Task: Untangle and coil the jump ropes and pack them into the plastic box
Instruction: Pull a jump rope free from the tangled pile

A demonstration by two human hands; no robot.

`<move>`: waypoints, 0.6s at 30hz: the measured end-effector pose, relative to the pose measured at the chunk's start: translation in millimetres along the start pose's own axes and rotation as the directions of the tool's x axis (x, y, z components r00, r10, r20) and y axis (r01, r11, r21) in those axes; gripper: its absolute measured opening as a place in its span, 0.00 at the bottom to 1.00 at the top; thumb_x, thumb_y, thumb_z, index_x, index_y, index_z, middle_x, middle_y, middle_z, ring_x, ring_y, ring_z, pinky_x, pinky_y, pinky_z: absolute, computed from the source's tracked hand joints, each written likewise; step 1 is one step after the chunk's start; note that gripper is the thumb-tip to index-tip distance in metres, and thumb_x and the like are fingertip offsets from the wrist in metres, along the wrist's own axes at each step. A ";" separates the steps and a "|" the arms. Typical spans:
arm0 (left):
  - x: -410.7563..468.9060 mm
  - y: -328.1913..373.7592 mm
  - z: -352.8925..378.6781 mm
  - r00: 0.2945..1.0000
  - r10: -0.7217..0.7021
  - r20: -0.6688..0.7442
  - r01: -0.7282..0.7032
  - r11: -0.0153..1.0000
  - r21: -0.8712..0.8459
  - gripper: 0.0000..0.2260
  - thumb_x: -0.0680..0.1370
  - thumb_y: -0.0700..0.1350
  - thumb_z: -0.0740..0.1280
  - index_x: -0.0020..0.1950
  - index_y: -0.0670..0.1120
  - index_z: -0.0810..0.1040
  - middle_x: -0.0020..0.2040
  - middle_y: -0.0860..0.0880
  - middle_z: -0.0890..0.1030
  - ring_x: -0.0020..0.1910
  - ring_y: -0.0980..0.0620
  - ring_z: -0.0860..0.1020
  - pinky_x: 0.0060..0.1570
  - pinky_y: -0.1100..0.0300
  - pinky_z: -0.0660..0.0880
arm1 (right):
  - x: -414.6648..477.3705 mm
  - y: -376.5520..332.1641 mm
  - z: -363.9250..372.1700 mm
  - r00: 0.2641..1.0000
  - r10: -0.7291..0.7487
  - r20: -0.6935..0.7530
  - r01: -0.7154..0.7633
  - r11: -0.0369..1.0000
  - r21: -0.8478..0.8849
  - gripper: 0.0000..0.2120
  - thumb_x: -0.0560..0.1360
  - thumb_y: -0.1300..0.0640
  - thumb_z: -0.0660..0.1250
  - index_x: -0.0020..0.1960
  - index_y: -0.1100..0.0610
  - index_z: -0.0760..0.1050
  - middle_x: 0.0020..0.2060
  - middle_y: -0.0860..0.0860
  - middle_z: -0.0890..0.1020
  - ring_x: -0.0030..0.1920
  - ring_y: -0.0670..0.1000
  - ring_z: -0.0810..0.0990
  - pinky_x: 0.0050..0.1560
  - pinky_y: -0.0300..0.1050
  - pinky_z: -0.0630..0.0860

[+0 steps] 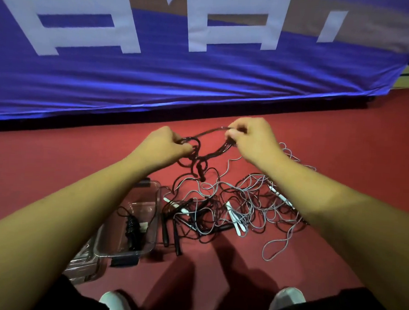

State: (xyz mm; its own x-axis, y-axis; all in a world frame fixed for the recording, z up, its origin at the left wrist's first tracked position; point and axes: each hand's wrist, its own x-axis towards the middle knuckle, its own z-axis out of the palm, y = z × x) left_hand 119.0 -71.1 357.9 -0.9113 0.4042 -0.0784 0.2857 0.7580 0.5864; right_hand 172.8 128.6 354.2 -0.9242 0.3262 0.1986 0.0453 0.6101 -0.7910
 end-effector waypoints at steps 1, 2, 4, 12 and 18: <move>2.4 -4.2 -4.1 1.000 -0.022 -0.003 0.022 0.999 -0.048 0.18 0.75 0.50 0.70 0.28 0.43 0.74 0.25 0.50 0.67 0.26 0.52 0.63 0.29 0.58 0.60 | 1.8 -2.0 -2.5 0.993 0.115 -0.012 -0.110 0.968 0.224 0.11 0.75 0.68 0.64 0.36 0.59 0.77 0.28 0.50 0.77 0.32 0.49 0.76 0.41 0.46 0.75; 3.5 -8.0 -7.1 0.999 -0.044 0.005 0.044 0.985 -0.164 0.15 0.73 0.51 0.71 0.32 0.42 0.78 0.28 0.49 0.72 0.29 0.52 0.67 0.33 0.58 0.63 | 3.3 -2.4 -6.3 0.975 0.217 0.048 -0.216 0.875 0.433 0.12 0.76 0.69 0.61 0.37 0.61 0.75 0.27 0.51 0.74 0.29 0.50 0.74 0.38 0.46 0.75; 1.4 -12.4 -11.9 0.996 -0.075 0.043 0.086 0.866 -0.492 0.09 0.73 0.48 0.70 0.37 0.43 0.81 0.34 0.49 0.80 0.36 0.53 0.76 0.43 0.57 0.70 | 2.3 -1.3 -18.2 0.904 0.288 0.316 -0.428 0.613 0.664 0.10 0.77 0.68 0.58 0.40 0.63 0.74 0.24 0.50 0.70 0.27 0.48 0.70 0.31 0.41 0.73; 5.4 -11.4 -10.6 0.937 -0.188 0.295 0.349 0.448 -0.823 0.10 0.80 0.42 0.63 0.39 0.48 0.70 0.27 0.50 0.67 0.23 0.52 0.72 0.25 0.65 0.71 | -4.1 -7.5 -15.2 0.853 0.091 0.514 -0.521 0.225 0.823 0.08 0.76 0.63 0.59 0.43 0.61 0.76 0.22 0.48 0.61 0.24 0.47 0.61 0.38 0.44 0.71; 0.0 -18.9 -1.2 0.935 -0.082 0.346 0.302 0.697 -0.650 0.07 0.77 0.35 0.66 0.43 0.45 0.76 0.35 0.48 0.81 0.36 0.51 0.81 0.33 0.63 0.76 | -3.2 -12.6 -26.8 0.828 0.034 0.560 -0.545 0.286 0.788 0.06 0.74 0.62 0.58 0.44 0.61 0.73 0.29 0.50 0.66 0.26 0.46 0.62 0.25 0.38 0.60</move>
State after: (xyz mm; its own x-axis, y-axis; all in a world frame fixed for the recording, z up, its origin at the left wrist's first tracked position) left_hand 113.3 -86.1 347.8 -0.7728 0.4926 -0.4002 -0.2684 0.3178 0.9094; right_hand 185.3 139.2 379.0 -0.9760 -0.1131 -0.1863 0.2172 -0.5725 -0.7906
